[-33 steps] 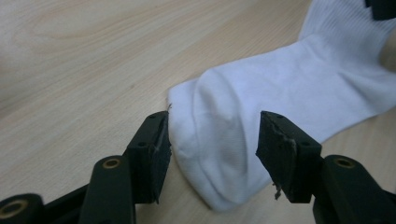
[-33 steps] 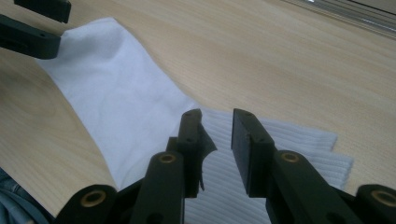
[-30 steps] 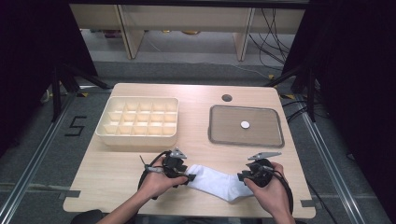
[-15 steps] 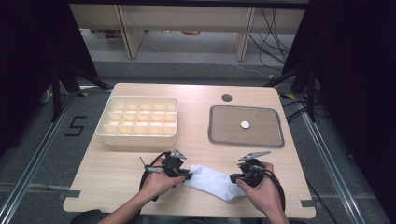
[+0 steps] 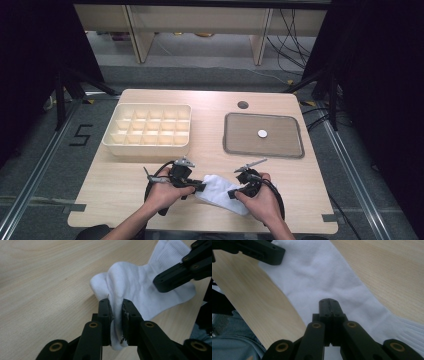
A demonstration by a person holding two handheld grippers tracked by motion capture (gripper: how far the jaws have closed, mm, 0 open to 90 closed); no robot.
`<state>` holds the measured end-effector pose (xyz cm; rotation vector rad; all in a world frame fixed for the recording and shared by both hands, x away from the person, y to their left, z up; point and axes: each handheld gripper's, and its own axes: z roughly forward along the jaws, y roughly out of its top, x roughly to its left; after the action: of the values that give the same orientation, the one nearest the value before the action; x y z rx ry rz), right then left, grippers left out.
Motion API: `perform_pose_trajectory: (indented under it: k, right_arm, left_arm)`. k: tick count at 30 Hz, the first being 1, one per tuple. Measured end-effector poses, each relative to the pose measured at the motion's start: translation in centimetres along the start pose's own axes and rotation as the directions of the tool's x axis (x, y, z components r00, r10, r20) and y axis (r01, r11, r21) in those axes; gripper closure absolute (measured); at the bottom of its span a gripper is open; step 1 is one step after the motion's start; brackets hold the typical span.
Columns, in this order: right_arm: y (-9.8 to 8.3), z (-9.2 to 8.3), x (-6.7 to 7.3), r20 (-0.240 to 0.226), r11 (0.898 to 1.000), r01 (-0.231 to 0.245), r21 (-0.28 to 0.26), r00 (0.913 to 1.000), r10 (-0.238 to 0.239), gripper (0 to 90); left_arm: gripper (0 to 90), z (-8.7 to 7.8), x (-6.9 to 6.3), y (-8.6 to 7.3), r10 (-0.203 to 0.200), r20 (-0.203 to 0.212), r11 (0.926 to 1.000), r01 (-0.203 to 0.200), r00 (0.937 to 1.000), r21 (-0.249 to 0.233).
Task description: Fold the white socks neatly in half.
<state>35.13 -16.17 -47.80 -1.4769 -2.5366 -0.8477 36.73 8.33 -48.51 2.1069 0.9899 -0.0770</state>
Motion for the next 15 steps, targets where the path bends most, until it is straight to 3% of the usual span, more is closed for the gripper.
perform_pose_trajectory:
  k: [9,11,13,14,15]
  right_arm:
    - [0.5,1.3,0.1,-0.014,0.999,-0.014,0.030,0.9998,0.014,90.0]
    - [0.5,1.6,0.1,-0.018,0.999,-0.019,0.031,0.9997,0.019,90.0]
    - [0.5,1.9,0.0,-0.024,1.000,-0.013,0.027,0.9996,0.014,90.0]
    - [0.5,1.9,0.0,-0.025,0.999,-0.032,0.033,0.9991,0.033,90.0]
    - [0.6,2.0,0.0,-0.029,0.999,-0.034,0.030,0.9990,0.035,90.0]
  left_arm:
    - [78.4,-1.0,-0.5,0.6,-0.005,0.062,0.9999,0.006,0.9980,-0.015]
    - [78.4,-1.1,-0.6,0.6,-0.006,0.058,0.9997,0.007,0.9983,-0.022]
    - [78.4,-1.2,-0.7,0.7,-0.013,0.091,0.9995,0.016,0.9958,-0.029]
    - [78.4,-1.3,-0.7,0.8,-0.019,0.108,0.9993,0.023,0.9940,-0.031]
    - [78.4,-1.3,-0.7,0.8,-0.020,0.108,0.9989,0.025,0.9940,-0.040]
